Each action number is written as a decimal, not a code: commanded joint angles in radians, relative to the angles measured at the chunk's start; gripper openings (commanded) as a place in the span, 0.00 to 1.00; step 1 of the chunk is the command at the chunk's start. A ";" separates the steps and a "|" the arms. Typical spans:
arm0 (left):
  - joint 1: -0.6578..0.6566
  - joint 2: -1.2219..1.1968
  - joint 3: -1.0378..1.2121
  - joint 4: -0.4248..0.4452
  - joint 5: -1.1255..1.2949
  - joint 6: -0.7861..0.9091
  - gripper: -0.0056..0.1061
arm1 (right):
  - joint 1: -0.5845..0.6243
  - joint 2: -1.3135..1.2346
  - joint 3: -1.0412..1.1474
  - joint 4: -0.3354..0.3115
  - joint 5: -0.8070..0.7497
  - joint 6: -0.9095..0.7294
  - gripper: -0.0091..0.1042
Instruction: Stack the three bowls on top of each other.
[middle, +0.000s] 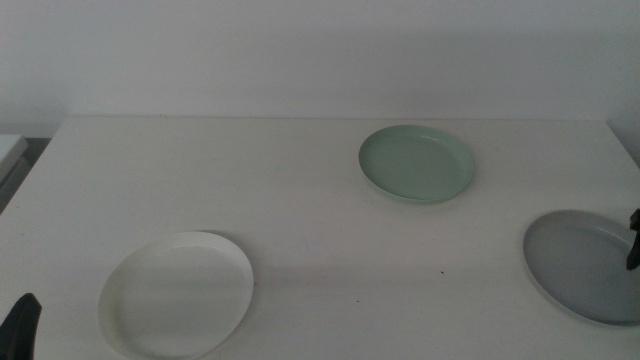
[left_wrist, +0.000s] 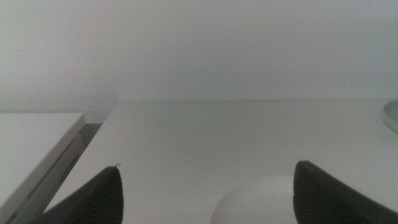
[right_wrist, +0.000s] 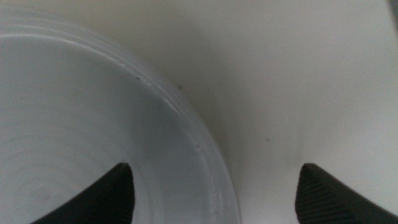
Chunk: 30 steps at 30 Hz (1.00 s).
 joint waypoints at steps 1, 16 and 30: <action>-0.007 -0.003 0.000 -0.002 -0.014 0.000 0.89 | -0.009 0.029 -0.009 -0.007 -0.017 -0.008 0.64; -0.007 -0.003 0.000 -0.002 -0.014 0.000 0.89 | -0.010 0.093 -0.010 -0.035 -0.014 -0.007 0.07; -0.007 -0.003 0.000 -0.002 -0.014 0.000 0.89 | 0.185 -0.175 -0.130 0.219 0.151 -0.071 0.06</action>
